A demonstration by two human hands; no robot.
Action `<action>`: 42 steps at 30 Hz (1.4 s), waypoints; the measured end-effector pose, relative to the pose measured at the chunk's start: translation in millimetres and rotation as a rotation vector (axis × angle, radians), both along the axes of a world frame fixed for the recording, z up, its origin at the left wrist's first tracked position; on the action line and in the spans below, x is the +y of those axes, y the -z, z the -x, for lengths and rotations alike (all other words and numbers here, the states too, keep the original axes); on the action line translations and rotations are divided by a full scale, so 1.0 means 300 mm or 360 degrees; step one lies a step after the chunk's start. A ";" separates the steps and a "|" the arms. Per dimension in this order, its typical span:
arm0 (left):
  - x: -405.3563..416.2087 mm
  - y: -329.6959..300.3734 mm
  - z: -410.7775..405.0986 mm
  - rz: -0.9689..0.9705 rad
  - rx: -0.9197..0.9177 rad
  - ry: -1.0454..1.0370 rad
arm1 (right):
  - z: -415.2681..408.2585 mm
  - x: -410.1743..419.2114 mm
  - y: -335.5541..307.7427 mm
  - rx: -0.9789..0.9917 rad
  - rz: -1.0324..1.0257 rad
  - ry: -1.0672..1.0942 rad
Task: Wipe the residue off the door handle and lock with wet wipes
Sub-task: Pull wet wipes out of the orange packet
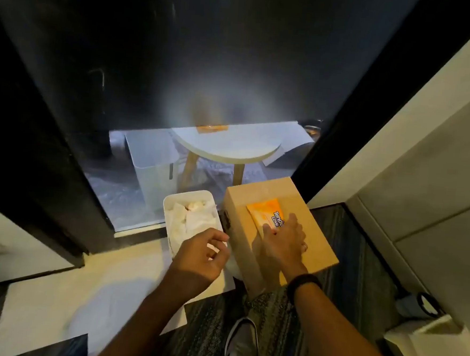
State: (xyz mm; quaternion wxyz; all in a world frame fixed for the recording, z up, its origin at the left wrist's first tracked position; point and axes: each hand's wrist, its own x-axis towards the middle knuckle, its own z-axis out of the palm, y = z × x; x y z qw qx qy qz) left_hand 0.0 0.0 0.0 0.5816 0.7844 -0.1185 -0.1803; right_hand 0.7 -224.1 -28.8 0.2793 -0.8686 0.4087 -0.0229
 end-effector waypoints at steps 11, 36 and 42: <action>-0.123 0.049 -0.112 -0.0191 -0.0007 0.0140 | -0.027 -0.108 0.085 0.0120 -0.0398 -0.0066; -0.012 -0.044 -0.217 -0.0139 -0.0771 -0.0080 | 0.077 0.230 -0.279 -0.0672 -0.1482 -0.0524; -0.012 -0.069 -0.212 -0.0117 -0.0415 -0.0037 | 0.077 0.215 -0.281 -0.0608 -0.1404 -0.0665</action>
